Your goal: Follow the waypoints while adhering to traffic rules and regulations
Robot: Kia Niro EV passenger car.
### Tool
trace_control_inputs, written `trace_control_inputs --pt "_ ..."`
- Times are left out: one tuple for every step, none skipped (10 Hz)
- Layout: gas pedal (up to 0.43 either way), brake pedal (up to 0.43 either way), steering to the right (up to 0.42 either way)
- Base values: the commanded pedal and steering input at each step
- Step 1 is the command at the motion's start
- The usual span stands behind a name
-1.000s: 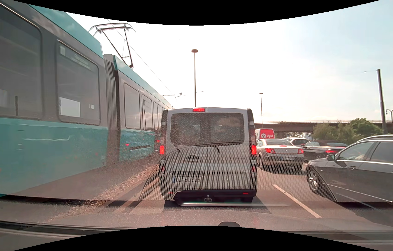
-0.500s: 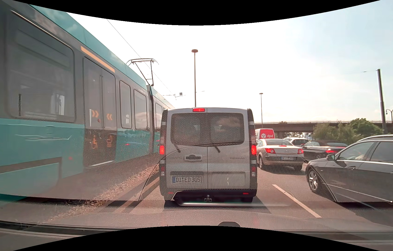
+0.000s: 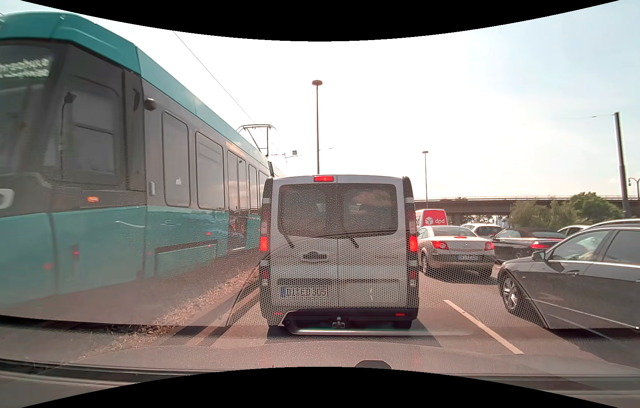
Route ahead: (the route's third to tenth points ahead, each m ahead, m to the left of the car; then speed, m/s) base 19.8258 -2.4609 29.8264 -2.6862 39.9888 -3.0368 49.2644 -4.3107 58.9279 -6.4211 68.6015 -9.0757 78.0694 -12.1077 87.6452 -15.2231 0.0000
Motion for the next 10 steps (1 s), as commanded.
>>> trace_control_inputs --pt "0.0 0.25 -0.003" --pt "0.0 0.25 -0.003" --pt "0.0 0.244 -0.003" --pt "0.0 0.244 -0.003" --pt "0.0 0.25 -0.003" --pt "0.0 0.244 -0.003" --pt "0.0 0.25 -0.003" --pt "0.0 0.244 -0.003" --pt "0.0 0.25 -0.003" --pt "0.0 0.25 -0.003"
